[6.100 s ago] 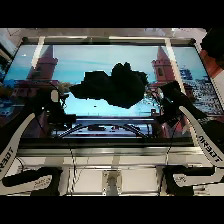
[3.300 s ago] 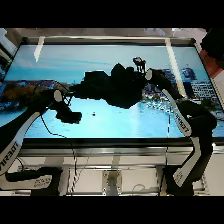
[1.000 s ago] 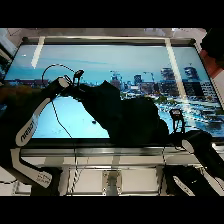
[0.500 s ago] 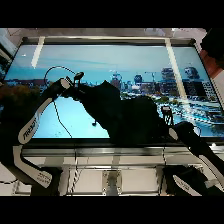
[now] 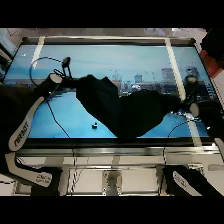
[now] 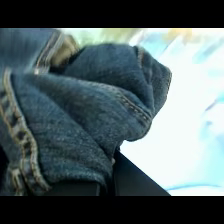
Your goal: Fold the clothes and pants, and hang the long-sleeved shirts on hangers.
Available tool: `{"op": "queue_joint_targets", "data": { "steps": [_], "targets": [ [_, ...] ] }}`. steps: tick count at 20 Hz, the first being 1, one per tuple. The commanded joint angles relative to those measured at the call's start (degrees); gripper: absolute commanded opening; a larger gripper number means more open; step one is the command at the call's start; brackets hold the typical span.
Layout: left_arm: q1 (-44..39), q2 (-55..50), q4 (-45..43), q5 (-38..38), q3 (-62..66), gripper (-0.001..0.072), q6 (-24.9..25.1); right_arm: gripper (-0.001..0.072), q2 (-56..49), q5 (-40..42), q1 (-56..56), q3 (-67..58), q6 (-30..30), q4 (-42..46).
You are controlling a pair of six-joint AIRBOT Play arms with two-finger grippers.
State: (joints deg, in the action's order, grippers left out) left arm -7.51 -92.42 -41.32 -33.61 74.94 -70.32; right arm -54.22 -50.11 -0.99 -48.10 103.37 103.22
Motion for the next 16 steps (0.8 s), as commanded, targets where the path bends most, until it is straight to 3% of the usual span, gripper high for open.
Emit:
{"op": "queue_joint_targets", "data": {
  "steps": [1,3,7,10,12,14,16],
  "targets": [
    [4.3,6.9,11.6,15.0,0.1,0.0025,0.2,0.0020,-0.4,1.8,-8.9,-12.1,-7.6,-0.9],
    [7.4,9.9,12.1,17.6,0.9,0.0025,0.2,0.0020,-2.5,4.6,-11.9,-18.6,-13.1,-4.9],
    [14.4,11.0,18.8,10.9,7.7,0.0026,0.5,0.0019,-14.4,0.3,-14.7,-34.6,-17.6,-10.5],
    [20.6,12.5,19.5,-1.7,13.7,0.0025,9.3,0.0019,-17.7,-0.1,-14.9,-42.6,-19.9,-10.5],
    [24.9,15.0,18.9,-7.4,14.4,0.0025,12.1,0.0019,-17.4,-1.8,-15.6,-45.9,-23.1,-10.4],
    [29.2,17.0,14.3,-15.2,14.4,0.0024,11.1,0.0020,-17.4,-9.0,-17.1,-47.4,-24.8,-10.4],
    [32.6,17.8,3.6,-27.1,14.3,0.0024,5.3,0.0020,-17.6,-17.7,-19.8,-46.2,-25.0,-10.5]
  ]
}}
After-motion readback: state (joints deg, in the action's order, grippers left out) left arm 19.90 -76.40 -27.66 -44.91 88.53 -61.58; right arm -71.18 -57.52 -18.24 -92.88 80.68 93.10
